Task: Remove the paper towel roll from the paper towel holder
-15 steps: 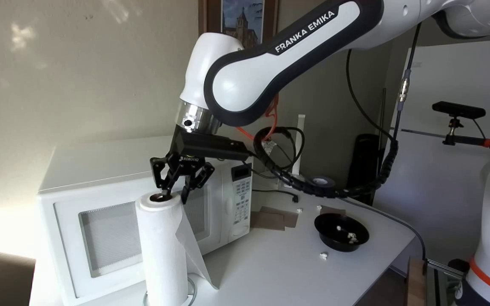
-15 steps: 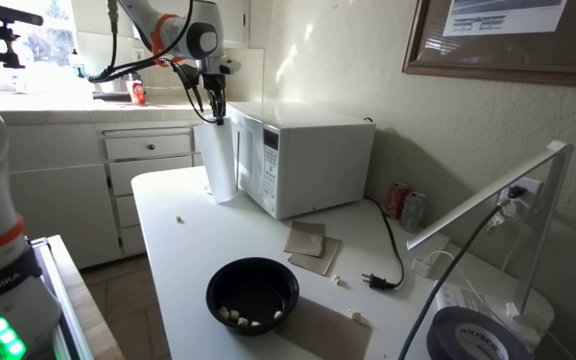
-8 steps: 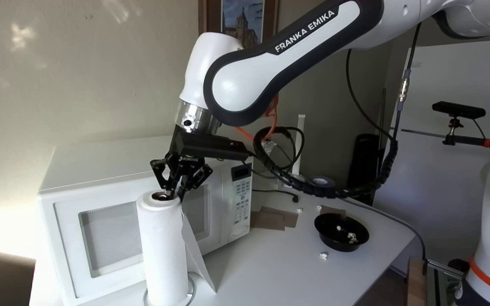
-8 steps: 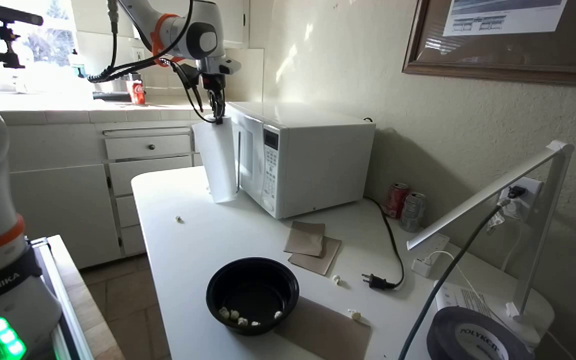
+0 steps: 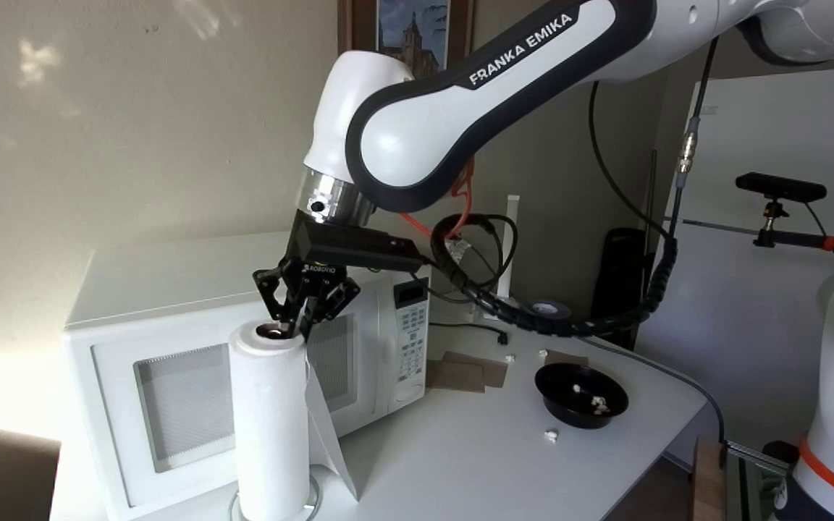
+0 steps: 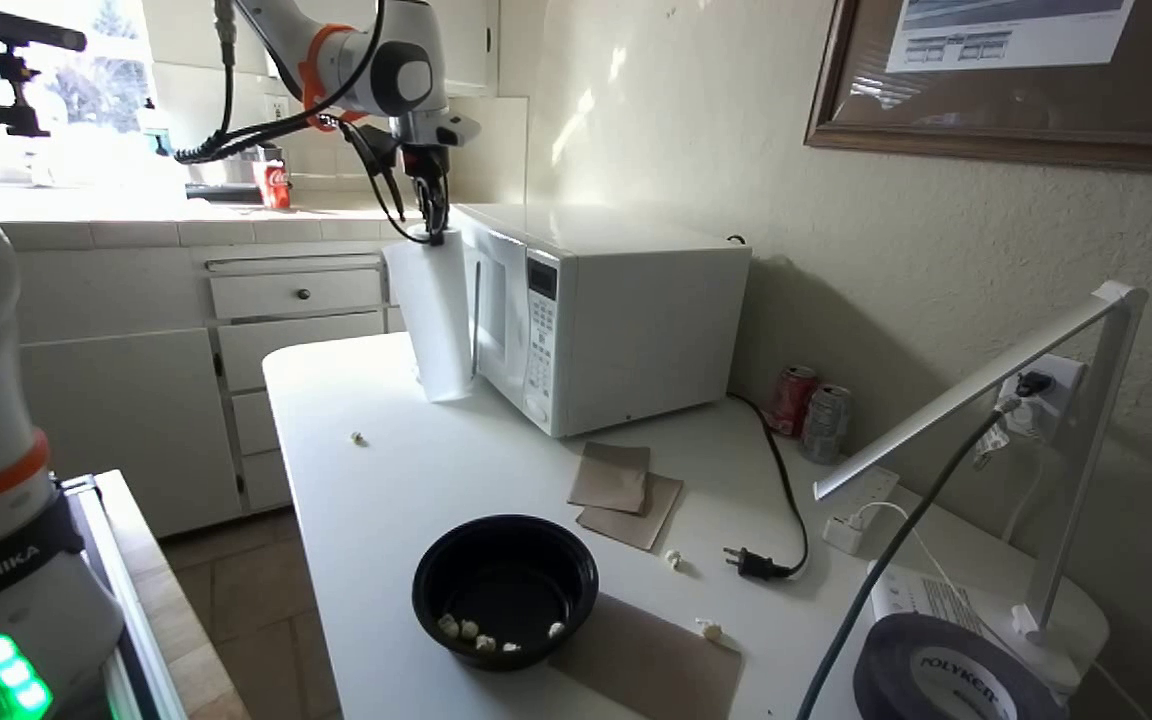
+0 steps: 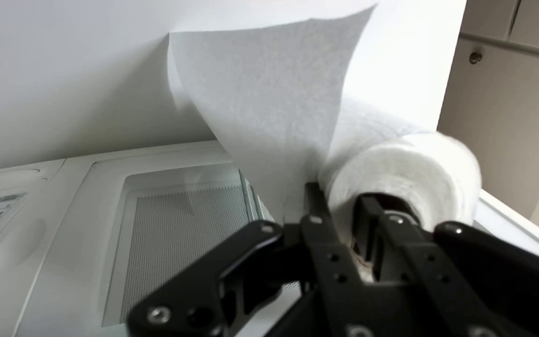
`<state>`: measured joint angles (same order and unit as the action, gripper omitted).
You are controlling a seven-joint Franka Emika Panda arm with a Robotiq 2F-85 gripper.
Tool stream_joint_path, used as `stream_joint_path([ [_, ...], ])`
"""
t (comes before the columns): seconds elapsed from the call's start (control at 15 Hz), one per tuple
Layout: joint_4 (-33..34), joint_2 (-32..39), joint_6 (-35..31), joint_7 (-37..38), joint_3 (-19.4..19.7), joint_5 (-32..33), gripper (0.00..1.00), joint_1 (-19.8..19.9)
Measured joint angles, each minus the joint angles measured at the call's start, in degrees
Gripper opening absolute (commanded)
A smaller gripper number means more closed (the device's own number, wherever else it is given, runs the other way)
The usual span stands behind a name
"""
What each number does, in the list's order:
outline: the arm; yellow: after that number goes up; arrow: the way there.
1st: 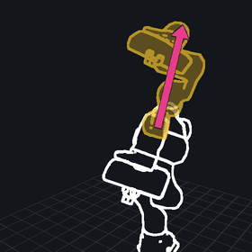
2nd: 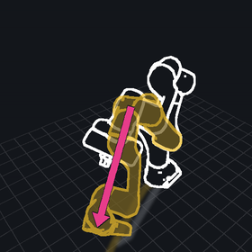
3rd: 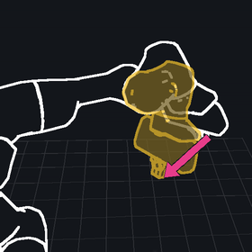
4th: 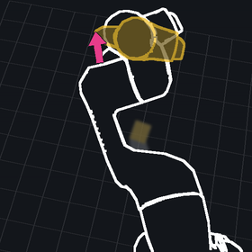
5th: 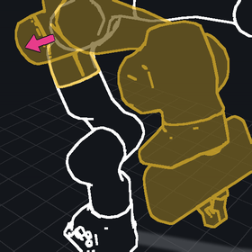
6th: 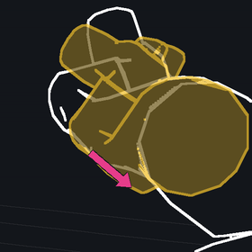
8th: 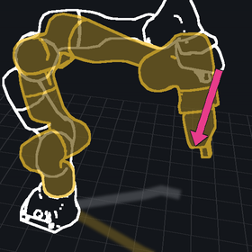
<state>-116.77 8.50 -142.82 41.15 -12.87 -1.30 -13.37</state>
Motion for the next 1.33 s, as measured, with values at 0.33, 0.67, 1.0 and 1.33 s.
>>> stream_joint_path([
  [0.33, 1.18, -0.34, 1.02, 0.0, -0.01, 0.0, 0.05, -0.5],
  [0.67, 2.01, -1.17, 3.01, -0.01, -0.01, -0.58, 0.12, -0.69],
  [1.0, 2.69, -1.36, 5.3, -0.32, 0.01, -1.3, 0.04, -0.68],
  [1.33, 3.04, -1.69, 6.15, -0.82, 0.0, -1.54, 0.04, -0.68],
])
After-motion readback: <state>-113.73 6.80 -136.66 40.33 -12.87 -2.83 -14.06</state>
